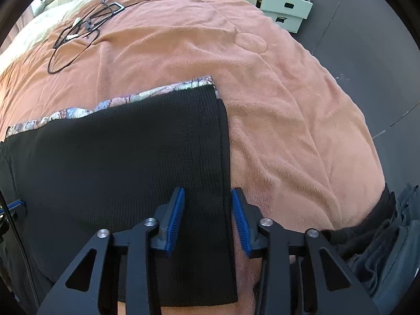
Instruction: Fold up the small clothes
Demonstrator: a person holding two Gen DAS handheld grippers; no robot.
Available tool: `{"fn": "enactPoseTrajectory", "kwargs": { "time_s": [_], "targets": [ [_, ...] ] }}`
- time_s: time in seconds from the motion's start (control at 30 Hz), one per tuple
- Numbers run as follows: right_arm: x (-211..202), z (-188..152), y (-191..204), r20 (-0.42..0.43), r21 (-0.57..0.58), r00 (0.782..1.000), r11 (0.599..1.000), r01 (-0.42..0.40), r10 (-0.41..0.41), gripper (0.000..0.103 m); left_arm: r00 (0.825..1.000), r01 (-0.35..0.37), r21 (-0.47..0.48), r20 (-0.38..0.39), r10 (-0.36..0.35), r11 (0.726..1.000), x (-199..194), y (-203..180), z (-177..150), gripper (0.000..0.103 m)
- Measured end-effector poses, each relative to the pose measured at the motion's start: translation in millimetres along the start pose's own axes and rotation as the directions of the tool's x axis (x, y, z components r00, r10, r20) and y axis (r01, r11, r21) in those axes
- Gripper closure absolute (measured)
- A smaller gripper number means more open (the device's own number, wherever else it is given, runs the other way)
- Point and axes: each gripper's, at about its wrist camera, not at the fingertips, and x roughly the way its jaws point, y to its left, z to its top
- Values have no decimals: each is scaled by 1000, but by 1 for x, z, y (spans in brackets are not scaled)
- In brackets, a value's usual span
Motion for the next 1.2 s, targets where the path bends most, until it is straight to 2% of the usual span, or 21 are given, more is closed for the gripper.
{"fn": "enactPoseTrajectory", "kwargs": {
  "time_s": [0.03,0.07,0.23,0.4,0.47,0.53,0.6,0.7,0.77,0.8,0.83,0.87,0.9,0.93,1.03,1.1,1.2],
  "targets": [
    [-3,1,-1,11,2,1000,1000,6,-6,98,1000,6,-9,0,-6,1000,1,1,1,94],
    [-8,1,-1,28,12,1000,1000,12,-12,100,1000,12,-17,1,-12,1000,1,1,1,94],
    [-38,0,4,109,6,993,999,-45,44,103,1000,15,-32,11,-14,999,0,-2,-1,94],
    [-63,-3,12,142,-34,989,999,-42,46,103,1000,24,-44,12,-24,999,-4,-5,-3,94],
    [-63,-5,11,134,-29,991,1000,-9,13,103,1000,25,-45,12,-24,999,-4,-4,-5,94],
    [-50,-4,6,87,-7,996,1000,5,-4,103,1000,27,-49,9,-26,998,-2,-3,-6,94],
    [-30,-4,-2,22,22,1000,1000,-12,12,103,999,33,-53,9,-32,998,0,-2,-6,94],
    [-17,-7,-10,11,41,1000,999,-19,19,103,999,38,-49,9,-38,998,2,-1,-2,94],
    [-13,-7,-13,10,54,1000,999,-11,10,100,999,41,-49,14,-41,998,4,0,-2,94],
    [-13,-6,-15,15,55,1000,998,-21,20,92,999,44,-52,17,-43,998,4,1,-3,94],
    [-13,-6,-15,18,53,1000,998,-19,18,76,999,46,-55,20,-45,997,4,2,-3,94],
    [-15,-7,-15,24,52,1000,998,-19,18,65,999,49,-58,22,-48,997,4,2,-4,94],
    [-16,-7,-16,34,53,999,998,-32,30,48,999,51,-60,23,-49,997,4,3,-4,94],
    [-16,-8,-17,39,58,999,998,-35,33,45,998,52,-61,23,-50,997,5,3,-4,94],
    [-21,-10,-18,57,91,995,993,-81,76,45,998,53,-57,22,-52,997,5,4,-4,94],
    [-18,-10,-20,57,95,995,992,-81,76,46,998,56,-56,24,-54,997,5,5,-4,94],
    [-2,-11,-25,16,132,993,984,-122,121,66,999,50,-61,23,-49,997,5,6,-4,94]
  ]
}}
